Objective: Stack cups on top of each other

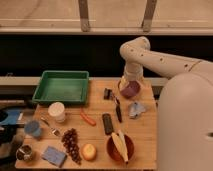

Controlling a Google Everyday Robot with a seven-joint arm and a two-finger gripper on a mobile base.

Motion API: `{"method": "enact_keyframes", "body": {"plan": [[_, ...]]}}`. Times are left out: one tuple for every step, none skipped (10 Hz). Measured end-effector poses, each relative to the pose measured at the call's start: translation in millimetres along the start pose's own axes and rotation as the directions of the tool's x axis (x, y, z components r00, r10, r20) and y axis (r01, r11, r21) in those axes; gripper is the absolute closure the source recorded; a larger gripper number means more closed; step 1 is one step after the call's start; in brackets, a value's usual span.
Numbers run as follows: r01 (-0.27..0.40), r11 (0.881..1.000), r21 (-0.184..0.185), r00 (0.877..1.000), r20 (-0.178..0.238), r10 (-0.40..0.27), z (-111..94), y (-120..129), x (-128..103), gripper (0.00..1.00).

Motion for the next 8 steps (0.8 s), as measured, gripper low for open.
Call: {"method": "enact_keyframes", "body": {"plan": [[0.034,0.999,-0.012,0.999,0.012,-0.034,-4.5,17.7,-2.5,0.20],[0.059,0.998,-0.024,0.998,0.022,-0.058,-8.2,31.3,-7.5,0.20],[0.094,0.995,-0.043,0.995,0.031,-0.093,-12.5,51.6,-14.3,0.20],[0.141,0.988,-0.063,0.989,0.044,-0.138,-19.6,75.9,-22.6,0.20],[0.176,0.982,-0.075,0.984,0.052,-0.172,-24.1,93.4,-27.2,0.20],[0.230,0.969,-0.093,0.972,0.063,-0.225,-29.6,119.5,-32.1,0.20],[0.272,0.956,-0.111,0.961,0.073,-0.266,-34.0,140.4,-36.2,0.20],[0.322,0.938,-0.129,0.946,0.077,-0.314,-35.9,164.1,-38.1,0.20]]}}
